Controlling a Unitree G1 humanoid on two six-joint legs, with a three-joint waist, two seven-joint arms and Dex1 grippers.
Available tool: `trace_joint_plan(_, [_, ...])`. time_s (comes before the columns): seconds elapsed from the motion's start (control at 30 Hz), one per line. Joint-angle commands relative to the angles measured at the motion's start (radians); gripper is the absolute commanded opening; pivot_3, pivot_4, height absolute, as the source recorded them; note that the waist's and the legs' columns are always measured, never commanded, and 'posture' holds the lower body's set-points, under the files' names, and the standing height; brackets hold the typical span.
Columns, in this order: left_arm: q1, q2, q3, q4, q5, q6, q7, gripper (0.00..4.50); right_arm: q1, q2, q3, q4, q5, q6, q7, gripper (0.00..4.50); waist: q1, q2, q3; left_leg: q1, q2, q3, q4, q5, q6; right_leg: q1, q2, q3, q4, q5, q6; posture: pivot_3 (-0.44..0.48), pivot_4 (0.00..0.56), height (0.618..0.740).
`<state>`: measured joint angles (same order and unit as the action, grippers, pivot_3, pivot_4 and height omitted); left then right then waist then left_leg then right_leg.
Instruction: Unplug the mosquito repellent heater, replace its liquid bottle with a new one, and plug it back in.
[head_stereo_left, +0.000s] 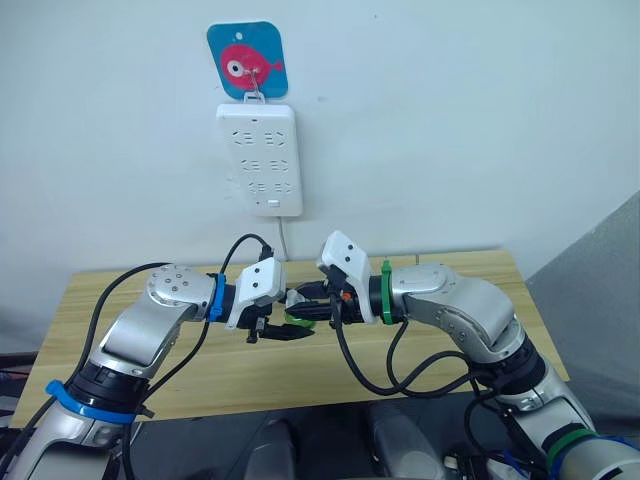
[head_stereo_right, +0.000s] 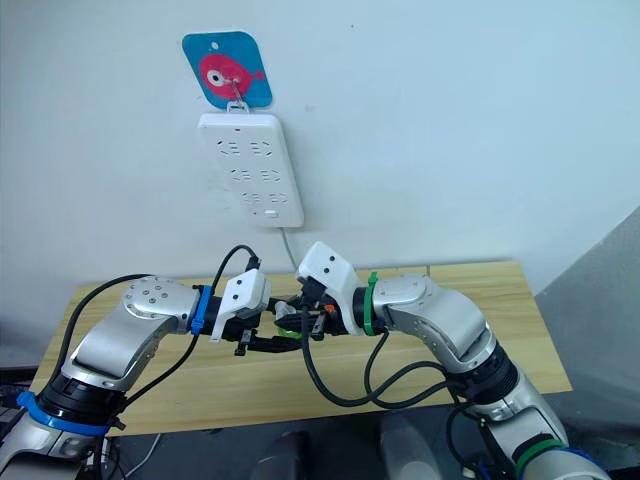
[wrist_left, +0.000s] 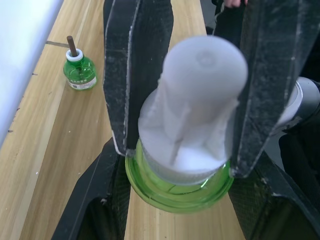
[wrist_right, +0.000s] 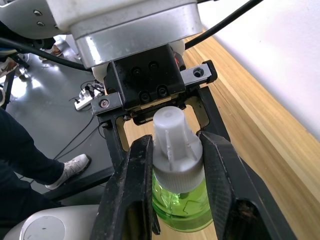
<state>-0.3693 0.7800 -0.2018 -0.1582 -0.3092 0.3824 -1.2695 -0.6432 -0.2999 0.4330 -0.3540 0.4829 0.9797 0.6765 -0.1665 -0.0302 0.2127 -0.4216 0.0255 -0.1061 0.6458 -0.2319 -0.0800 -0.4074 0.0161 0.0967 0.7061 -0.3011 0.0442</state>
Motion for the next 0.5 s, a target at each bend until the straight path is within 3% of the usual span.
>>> trace_joint_plan(0.03, [-0.018, -0.019, 0.056, -0.018, -0.048, 0.007, 0.018, 2.25, -0.006, 0.01, -0.009, -0.016, 0.002, -0.022, 0.009, 1.02, 0.0, 0.0, -0.003, 0.0, 0.0, 0.0, 0.0, 0.0, 0.0, 0.0, 0.0, 0.0, 0.001, 0.0, 0.0, -0.145, 0.104, 0.74])
trace_joint_plan(0.3, [-0.003, -0.07, 0.123, 0.02, -0.101, -0.032, 0.03, 2.25, 0.003, 0.008, -0.039, -0.012, 0.01, -0.055, 0.02, 1.02, -0.003, -0.001, -0.019, 0.005, 0.0, 0.0, 0.0, 0.003, -0.002, 0.001, 0.0, 0.0, 0.007, 0.0, 0.0, -0.147, 0.079, 0.74])
trace_joint_plan(0.5, [0.0, -0.064, 0.126, 0.073, -0.057, -0.129, 0.019, 4.17, 0.01, 0.004, -0.061, -0.014, 0.017, -0.074, 0.028, 1.02, -0.004, 0.0, -0.036, 0.006, -0.001, 0.0, 0.0, 0.005, -0.003, 0.001, 0.001, 0.0, 0.008, 0.001, -0.002, -0.15, 0.072, 0.74])
